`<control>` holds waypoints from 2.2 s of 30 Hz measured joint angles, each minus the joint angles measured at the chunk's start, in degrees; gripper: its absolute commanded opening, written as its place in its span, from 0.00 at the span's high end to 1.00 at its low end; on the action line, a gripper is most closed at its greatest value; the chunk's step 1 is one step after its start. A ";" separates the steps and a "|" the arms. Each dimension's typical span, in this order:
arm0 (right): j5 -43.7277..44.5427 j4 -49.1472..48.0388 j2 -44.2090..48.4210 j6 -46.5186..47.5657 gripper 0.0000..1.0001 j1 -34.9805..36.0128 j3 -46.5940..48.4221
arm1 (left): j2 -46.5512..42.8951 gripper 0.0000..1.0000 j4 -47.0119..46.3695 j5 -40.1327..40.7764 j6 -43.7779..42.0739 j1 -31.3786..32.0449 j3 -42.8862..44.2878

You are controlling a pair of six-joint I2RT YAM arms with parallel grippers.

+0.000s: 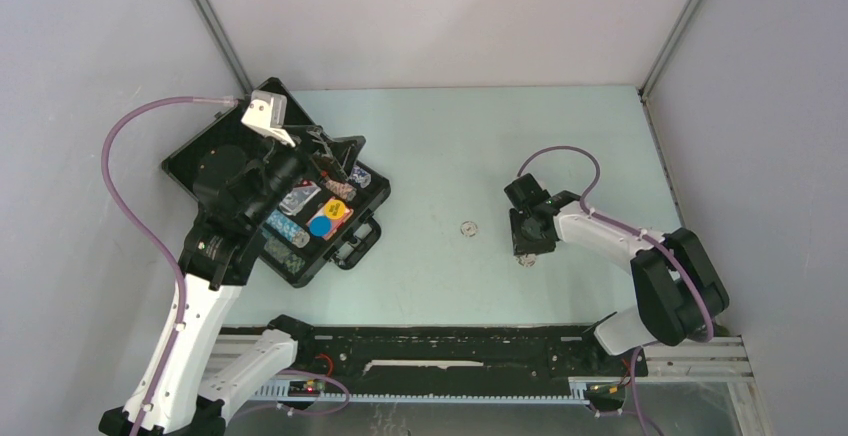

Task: Pack up texas hold em set

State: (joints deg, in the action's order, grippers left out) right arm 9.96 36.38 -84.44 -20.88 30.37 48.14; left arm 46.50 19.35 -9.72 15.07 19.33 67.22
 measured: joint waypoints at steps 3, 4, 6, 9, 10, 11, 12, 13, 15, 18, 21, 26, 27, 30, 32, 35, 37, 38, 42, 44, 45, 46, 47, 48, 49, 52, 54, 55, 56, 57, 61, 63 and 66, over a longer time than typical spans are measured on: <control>0.07 0.00 -0.02 -0.04 0.39 0.02 0.00 | 0.00 0.00 0.00 -0.02 0.00 -0.02 0.02; 0.11 0.00 -0.02 -0.15 0.38 0.02 0.00 | 0.00 0.00 0.00 -0.07 0.02 -0.04 0.02; 0.28 -0.02 -0.02 -0.13 0.35 0.13 0.00 | 0.00 0.00 0.00 -0.22 0.02 -0.09 0.02; 0.74 0.13 -0.02 -0.24 0.31 0.76 0.04 | 0.00 0.00 0.00 -0.85 0.04 -0.15 0.02; 0.94 0.31 -0.02 -0.24 0.30 1.22 0.17 | 0.00 0.00 0.00 -1.05 0.07 -0.17 0.02; 0.98 0.52 -0.04 -0.26 0.29 1.77 0.42 | 0.00 0.00 0.00 -1.14 0.09 -0.20 0.02; 0.98 0.81 -0.09 -0.24 0.29 2.45 0.92 | 0.00 0.00 0.00 -1.22 0.13 -0.24 0.02; 0.87 0.87 -0.22 -0.24 0.28 3.04 1.62 | 0.00 0.00 0.00 -1.29 0.17 -0.28 0.02; 0.17 0.57 -0.94 -0.26 0.27 3.74 3.21 | -0.02 0.00 0.00 -1.53 0.44 -0.35 0.02; -1.73 -0.63 -4.35 -0.63 0.22 4.48 6.97 | -0.02 0.00 0.00 -1.62 0.55 -0.42 0.02; -2.73 -2.03 -8.98 -1.46 0.18 5.38 10.56 | -0.07 0.00 -0.37 -2.29 1.09 -0.42 0.00; -3.72 -3.65 -16.63 -2.51 0.17 7.76 16.04 | -0.17 0.00 -1.49 -3.78 2.03 -0.48 -0.61; -3.98 -3.85 -17.79 -2.64 0.17 8.09 16.96 | -0.17 0.00 -1.51 -4.04 2.08 -0.48 -0.81; -4.61 -4.66 -19.58 -2.84 0.17 8.61 18.36 | -0.13 0.00 -1.51 -4.24 2.47 -0.48 -0.90; -4.68 -4.87 -20.28 -3.02 0.17 8.94 19.02 | -0.20 0.00 -1.57 -4.31 2.54 -0.48 -0.90; -3.78 -4.81 -21.79 -3.23 0.18 9.55 20.74 | -0.28 0.00 -1.66 -4.35 2.64 -0.48 -0.90; -2.75 -4.39 -23.41 -3.37 0.19 9.97 22.82 | -0.31 0.00 -1.66 -4.50 2.89 -0.48 -0.90; -2.32 -4.33 -24.13 -3.48 0.19 10.21 23.74 | -0.31 0.00 -1.68 -4.52 2.93 -0.48 -0.90; -0.74 -4.04 -26.03 -3.56 0.24 11.08 26.34 | -0.31 0.00 -1.68 -4.52 2.93 -0.48 -0.90; -0.28 -4.04 -26.36 -3.63 0.27 11.37 26.60 | -0.28 0.00 -1.68 -4.52 2.93 -0.50 -0.90; -0.11 -3.98 -26.38 -3.67 0.29 11.39 26.60 | -0.28 0.00 -1.68 -4.52 2.93 -0.52 -0.90; 0.07 -3.93 -26.47 -3.69 0.31 11.39 26.60 | -0.31 0.00 -1.68 -4.52 2.93 -0.52 -0.90; 0.09 -3.96 -26.58 -3.69 0.34 11.39 26.60 | -0.28 0.00 -1.68 -4.52 2.93 -0.52 -0.90; 0.07 -3.98 -26.60 -3.72 0.36 11.39 26.60 | -0.28 0.00 -1.68 -4.52 2.93 -0.52 -0.90; 0.04 -4.00 -26.62 -3.69 0.39 11.39 26.60 | -0.28 0.00 -1.68 -4.52 2.93 -0.55 -0.90; -0.17 -4.04 -26.80 -3.82 0.42 11.39 26.69 | -0.28 0.00 -1.68 -4.55 2.93 -0.68 -0.90; -0.26 -4.02 -26.95 -3.87 0.43 11.39 26.91 | -0.28 0.00 -1.68 -4.57 2.95 -0.74 -0.90; -0.31 -3.98 -27.04 -3.91 0.43 11.39 27.04 | -0.28 0.00 -1.68 -4.57 2.95 -0.76 -0.90; -0.33 -4.00 -27.06 -3.91 0.43 11.39 27.06 | -0.28 0.00 -1.70 -4.59 2.95 -0.81 -0.90; -0.33 -3.98 -27.06 -3.91 0.44 11.43 27.06 | -0.28 0.00 -1.70 -4.63 2.97 -0.85 -0.90; -0.28 -4.00 -27.06 -3.91 0.48 11.63 27.06 | -0.28 0.00 -1.73 -4.74 2.97 -1.18 -0.90; -0.17 -4.04 -27.06 -3.91 0.51 11.61 27.06 | -0.28 0.00 -1.75 -4.96 2.99 -1.40 -0.90; 0.07 -4.00 -27.06 -3.87 0.54 11.63 27.08 | -0.26 0.00 -1.90 -5.14 3.04 -1.51 -0.90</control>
State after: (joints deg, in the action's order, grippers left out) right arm 10.02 32.38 -111.50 -24.75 42.00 75.22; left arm 46.24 17.45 -14.85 18.11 17.82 66.32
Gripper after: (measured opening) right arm 0.504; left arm 0.996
